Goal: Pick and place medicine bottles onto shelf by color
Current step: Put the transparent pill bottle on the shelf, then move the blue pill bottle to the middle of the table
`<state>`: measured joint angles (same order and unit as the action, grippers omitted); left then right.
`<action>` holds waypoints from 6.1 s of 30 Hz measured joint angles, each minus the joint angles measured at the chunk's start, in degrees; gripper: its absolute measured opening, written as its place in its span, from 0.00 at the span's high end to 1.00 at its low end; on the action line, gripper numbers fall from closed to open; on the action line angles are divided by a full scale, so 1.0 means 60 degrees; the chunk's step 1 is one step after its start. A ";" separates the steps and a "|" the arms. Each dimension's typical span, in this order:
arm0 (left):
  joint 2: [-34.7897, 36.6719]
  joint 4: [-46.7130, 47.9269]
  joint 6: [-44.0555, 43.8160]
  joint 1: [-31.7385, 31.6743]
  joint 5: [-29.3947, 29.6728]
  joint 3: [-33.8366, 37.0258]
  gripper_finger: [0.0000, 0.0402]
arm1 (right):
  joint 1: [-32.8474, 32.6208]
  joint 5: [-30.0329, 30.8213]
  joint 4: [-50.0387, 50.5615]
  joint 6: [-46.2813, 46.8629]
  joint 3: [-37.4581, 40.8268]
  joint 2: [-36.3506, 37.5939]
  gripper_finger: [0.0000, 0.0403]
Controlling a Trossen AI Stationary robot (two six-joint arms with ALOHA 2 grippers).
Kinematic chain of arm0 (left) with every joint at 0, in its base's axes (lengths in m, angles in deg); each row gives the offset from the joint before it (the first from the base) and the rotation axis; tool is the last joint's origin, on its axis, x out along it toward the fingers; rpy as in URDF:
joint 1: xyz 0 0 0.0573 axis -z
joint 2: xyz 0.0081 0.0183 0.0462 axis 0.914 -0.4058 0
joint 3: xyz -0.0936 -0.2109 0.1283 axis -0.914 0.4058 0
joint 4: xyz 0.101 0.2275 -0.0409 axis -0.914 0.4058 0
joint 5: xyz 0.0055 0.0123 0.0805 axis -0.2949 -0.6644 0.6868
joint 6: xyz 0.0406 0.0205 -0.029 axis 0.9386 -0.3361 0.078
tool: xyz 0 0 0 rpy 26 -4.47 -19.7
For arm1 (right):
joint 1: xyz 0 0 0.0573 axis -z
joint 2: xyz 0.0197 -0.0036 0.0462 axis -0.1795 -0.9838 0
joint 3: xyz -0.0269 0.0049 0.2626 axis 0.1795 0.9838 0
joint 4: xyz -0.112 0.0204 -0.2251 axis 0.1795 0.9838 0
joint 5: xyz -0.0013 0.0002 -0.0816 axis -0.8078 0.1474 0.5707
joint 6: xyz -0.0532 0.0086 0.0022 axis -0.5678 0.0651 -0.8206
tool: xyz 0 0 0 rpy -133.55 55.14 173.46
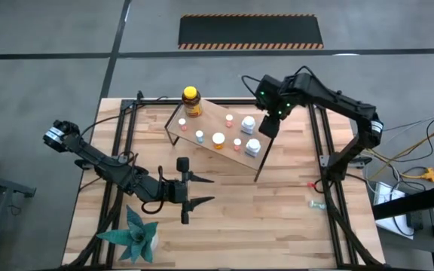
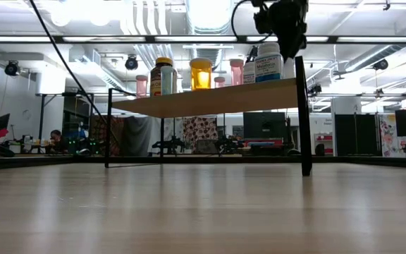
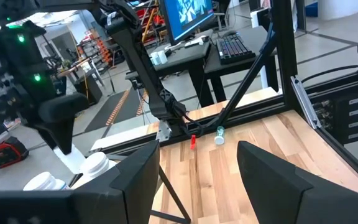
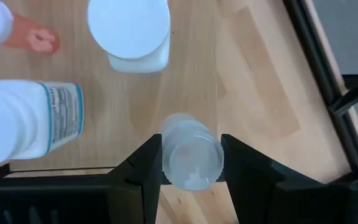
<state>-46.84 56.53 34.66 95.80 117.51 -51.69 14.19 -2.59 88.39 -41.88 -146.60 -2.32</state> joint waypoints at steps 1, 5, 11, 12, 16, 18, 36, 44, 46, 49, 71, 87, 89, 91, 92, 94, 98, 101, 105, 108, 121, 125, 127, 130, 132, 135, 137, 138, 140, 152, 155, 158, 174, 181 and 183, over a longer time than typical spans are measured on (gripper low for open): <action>0.0000 0.0003 0.0000 0.0000 0.0000 0.0000 0.50 | -0.0006 -0.0037 -0.0064 0.0000 0.0101 0.0000 0.66; 0.0000 0.0013 0.0000 0.0000 0.0000 0.0000 0.50 | -0.0080 -0.0263 -0.0534 0.0138 0.0591 0.0141 0.66; 0.0000 0.0014 0.0004 0.0000 0.0000 -0.0004 0.50 | -0.0284 -0.0256 -0.1142 0.0568 0.1391 0.0458 0.66; 0.0000 0.0014 0.0007 0.0000 0.0000 -0.0004 0.50 | -0.0332 -0.0253 -0.1272 0.0615 0.1494 0.0507 0.66; 0.0000 0.0011 0.0034 0.0000 0.0000 -0.0004 0.50 | -0.0556 -0.0187 -0.1540 0.0667 0.1654 0.0583 0.66; 0.0000 0.0010 0.0036 0.0000 0.0000 -0.0004 0.50 | -0.0650 -0.0170 -0.1690 0.0681 0.1657 0.0576 0.66; 0.0000 0.0007 0.0036 0.0000 0.0000 -0.0004 0.50 | -0.0863 0.0501 -0.1476 0.0846 0.1868 0.0484 0.58; 0.0000 0.0007 0.0036 0.0000 0.0000 -0.0004 0.50 | -0.0860 0.0501 -0.1466 0.0841 0.1832 0.0527 0.48; 0.0000 0.0007 0.0036 0.0000 0.0000 -0.0004 0.50 | -0.0861 0.0500 -0.1472 0.0856 0.1623 0.0572 0.48; 0.0000 0.0007 0.0035 0.0000 0.0000 -0.0004 0.50 | -0.0879 0.0494 -0.1256 0.0896 0.1166 0.0643 0.48; -0.0423 -0.0722 -0.0561 0.0011 0.0000 -0.0007 0.50 | -0.7715 0.0583 0.0129 0.6009 0.1652 0.3217 0.49; -0.0412 -0.0707 -0.0562 0.0254 -0.0007 -0.0007 0.50 | -1.1447 -0.0264 -0.0189 1.2148 0.6210 0.3326 0.45; -0.0404 -0.0707 -0.0561 0.0266 -0.0007 -0.0007 0.50 | -1.1486 -0.0526 -0.0369 1.2533 0.6766 0.3322 0.42; -0.0401 -0.0710 -0.0560 0.0266 -0.0007 -0.0007 0.50 | -1.1486 -0.0784 -0.0847 1.2516 0.7254 0.3322 0.38; -0.0401 -0.0707 -0.0557 0.0266 -0.0007 -0.0007 0.50 | -1.1486 -0.0807 -0.1128 1.2446 0.7497 0.3322 0.36; -0.0401 -0.0709 -0.0557 0.0266 -0.0007 -0.0007 0.50 | -1.1486 -0.0981 -0.1702 1.2206 0.7951 0.3321 0.33; -0.0401 -0.0707 -0.0554 0.0270 -0.0006 -0.0007 0.50 | -1.1482 -0.1102 -0.2710 1.2053 0.8651 0.3200 0.31; -0.0401 -0.0707 -0.0554 0.0270 -0.0006 -0.0007 0.50 | -1.1482 -0.1146 -0.2900 1.2233 0.8966 0.2976 0.32; -0.0397 -0.0707 -0.0554 0.0272 -0.0007 -0.0007 0.50 | -1.1484 -0.1182 -0.2956 1.2121 0.9089 0.2530 0.35; -0.0397 -0.0707 -0.0550 0.0273 -0.0006 -0.0007 0.50 | -1.1486 -0.1186 -0.3046 1.1685 0.9089 0.2069 0.38; -0.0397 -0.0700 -0.0543 0.0273 -0.0004 -0.0007 0.50 | -1.1486 -0.1699 -0.3378 1.0524 0.9089 0.0229 0.40; -0.0394 -0.0700 -0.0543 0.0273 -0.0004 -0.0007 0.50 | -1.1486 -0.1743 -0.3386 1.0353 0.9085 -0.0252 0.40; -0.0393 -0.0700 -0.0543 0.0273 -0.0005 -0.0007 0.50 | -1.1482 -0.1758 -0.3383 1.0176 0.9053 -0.0464 0.40; -0.0393 -0.0700 -0.0543 0.0273 -0.0007 -0.0007 0.50 | -1.1476 -0.1779 -0.3387 1.0027 0.9036 -0.0731 0.42; -0.0395 -0.0705 -0.0543 0.0273 -0.0005 -0.0006 0.50 | -1.1475 -0.1796 -0.3420 1.0000 0.9045 -0.0791 0.44; -0.0393 -0.0707 -0.0543 0.0273 -0.0004 -0.0004 0.50 | -1.1475 -0.1830 -0.3489 1.0036 0.9049 -0.0769 0.51; -0.0393 -0.0707 -0.0545 0.0273 -0.0004 -0.0004 0.50 | -1.1478 -0.1840 -0.3559 1.0061 0.9049 -0.0733 0.58; -0.0393 -0.0707 -0.0543 0.0273 -0.0004 -0.0004 0.50 | -1.1479 -0.1847 -0.3623 1.0065 0.9056 -0.0712 0.62; -0.0393 -0.0707 -0.0546 0.0275 -0.0006 -0.0004 0.50 | -1.1480 -0.1852 -0.3711 1.0066 0.9059 -0.0647 0.69; -0.0393 -0.0717 -0.0561 0.0299 -0.0006 -0.0004 0.50 | -1.1489 -0.0945 -0.3838 1.0155 0.8180 0.0311 0.79; -0.0393 -0.0718 -0.0565 0.0299 -0.0004 -0.0003 0.50 | -1.1489 -0.0042 -0.4020 1.0138 0.7694 0.0641 0.79; -0.0393 -0.0718 -0.0571 0.0317 -0.0007 0.0000 0.50 | -1.1489 0.0952 -0.4539 0.9733 0.7360 0.0901 0.79; -0.0841 -0.1121 -0.1374 0.0515 -0.0084 0.0000 0.50 | -1.1298 0.5997 -1.5377 0.1725 0.8371 0.0553 0.78; -0.2612 -0.2358 -0.2157 0.0619 -0.0095 0.0000 0.50 | -1.0774 0.7051 -2.0293 0.0572 0.9189 -0.1622 0.78; -0.3199 -0.2879 -0.2283 0.0616 -0.0095 0.0000 0.50 | -1.0624 0.7766 -2.0505 0.0726 0.9160 -0.2188 0.78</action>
<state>-66.04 39.26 20.96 99.50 116.94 -51.69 -49.55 44.00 -34.65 -37.52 -91.64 -15.44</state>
